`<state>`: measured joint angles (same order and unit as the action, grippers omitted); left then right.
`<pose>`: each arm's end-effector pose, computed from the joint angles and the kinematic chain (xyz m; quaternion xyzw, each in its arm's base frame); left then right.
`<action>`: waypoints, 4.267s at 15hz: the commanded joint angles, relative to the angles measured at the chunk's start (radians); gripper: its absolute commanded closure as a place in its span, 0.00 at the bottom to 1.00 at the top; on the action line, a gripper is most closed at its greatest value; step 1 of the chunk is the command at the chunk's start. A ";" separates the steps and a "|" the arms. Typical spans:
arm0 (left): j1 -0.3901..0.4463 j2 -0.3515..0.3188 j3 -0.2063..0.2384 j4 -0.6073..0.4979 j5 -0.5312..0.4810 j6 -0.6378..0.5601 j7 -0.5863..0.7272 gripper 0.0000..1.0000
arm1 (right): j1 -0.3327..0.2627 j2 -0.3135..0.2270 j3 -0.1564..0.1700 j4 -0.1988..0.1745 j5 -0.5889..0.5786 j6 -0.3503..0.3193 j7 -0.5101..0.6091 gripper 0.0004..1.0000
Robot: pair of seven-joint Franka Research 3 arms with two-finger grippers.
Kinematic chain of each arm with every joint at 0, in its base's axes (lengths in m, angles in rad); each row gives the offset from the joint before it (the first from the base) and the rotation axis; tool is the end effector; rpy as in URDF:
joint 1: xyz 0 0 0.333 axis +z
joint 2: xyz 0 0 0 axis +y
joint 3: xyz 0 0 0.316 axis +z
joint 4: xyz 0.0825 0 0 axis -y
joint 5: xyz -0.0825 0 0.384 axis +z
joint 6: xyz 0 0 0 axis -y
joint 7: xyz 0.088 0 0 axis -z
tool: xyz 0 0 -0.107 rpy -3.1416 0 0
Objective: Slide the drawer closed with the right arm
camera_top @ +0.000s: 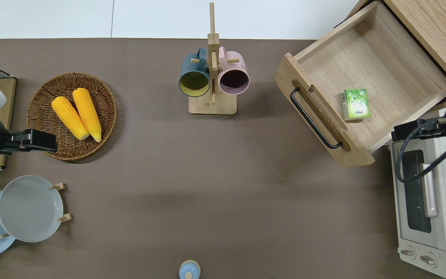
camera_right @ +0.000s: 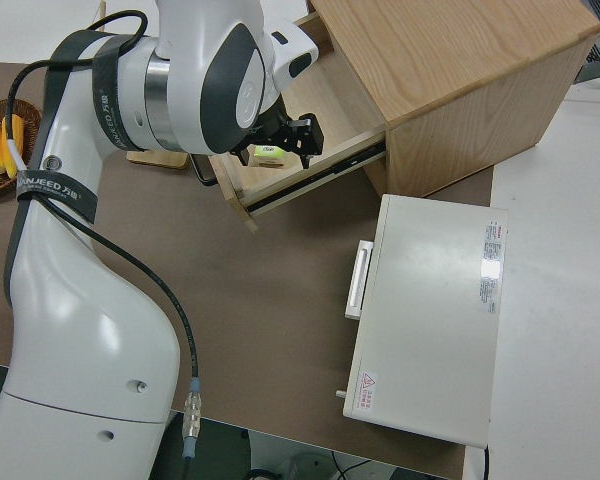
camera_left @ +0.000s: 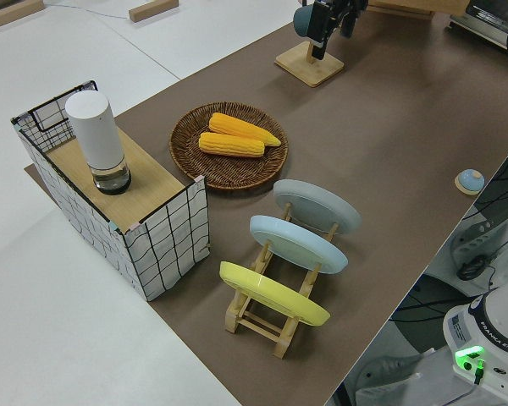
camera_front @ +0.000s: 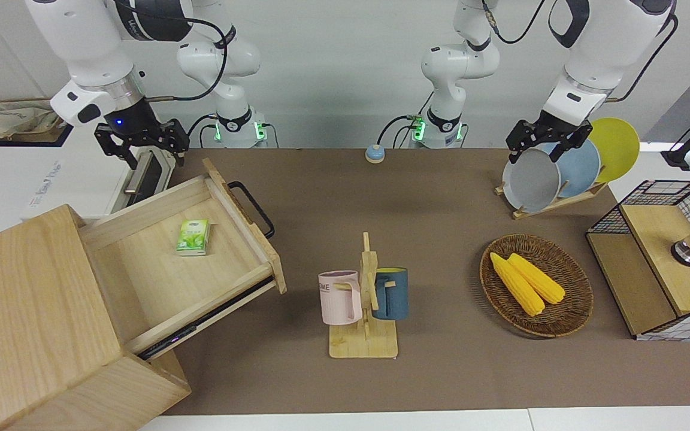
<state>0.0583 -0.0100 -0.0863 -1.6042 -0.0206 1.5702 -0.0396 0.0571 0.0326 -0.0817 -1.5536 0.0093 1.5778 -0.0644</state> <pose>0.5503 -0.0179 0.6142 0.9999 0.0059 -0.0123 0.0095 0.5649 -0.0121 0.6150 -0.9998 -0.0199 0.0040 0.0035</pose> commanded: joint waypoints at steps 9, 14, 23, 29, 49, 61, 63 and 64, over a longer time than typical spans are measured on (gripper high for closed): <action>-0.006 -0.010 0.004 -0.005 0.011 -0.013 0.007 0.00 | -0.040 0.009 0.008 0.035 0.008 0.005 -0.009 0.02; -0.005 -0.010 0.004 -0.005 0.011 -0.012 0.007 0.00 | -0.027 0.020 0.017 0.035 0.009 0.005 0.003 0.17; -0.006 -0.010 0.005 -0.005 0.011 -0.012 0.007 0.00 | -0.025 0.020 0.017 0.035 0.018 -0.018 0.002 1.00; -0.005 -0.010 0.005 -0.005 0.011 -0.012 0.007 0.00 | 0.007 0.012 0.019 0.047 0.008 -0.050 0.058 1.00; -0.006 -0.010 0.005 -0.005 0.011 -0.013 0.007 0.00 | 0.280 0.064 0.040 0.089 -0.018 -0.010 0.843 1.00; -0.006 -0.010 0.005 -0.005 0.011 -0.012 0.007 0.00 | 0.313 0.196 0.053 0.084 -0.002 0.099 1.281 1.00; -0.006 -0.010 0.005 -0.005 0.011 -0.013 0.007 0.00 | 0.320 0.219 0.056 0.079 0.001 0.100 1.345 1.00; -0.005 -0.010 0.004 -0.005 0.011 -0.013 0.007 0.00 | 0.320 0.227 0.056 0.079 0.005 0.102 1.357 1.00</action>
<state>0.0583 -0.0100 -0.0864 -1.6042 -0.0206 1.5702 -0.0396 0.3725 0.2261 -0.0318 -1.4746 0.0061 1.6588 1.2097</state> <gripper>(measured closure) 0.000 0.991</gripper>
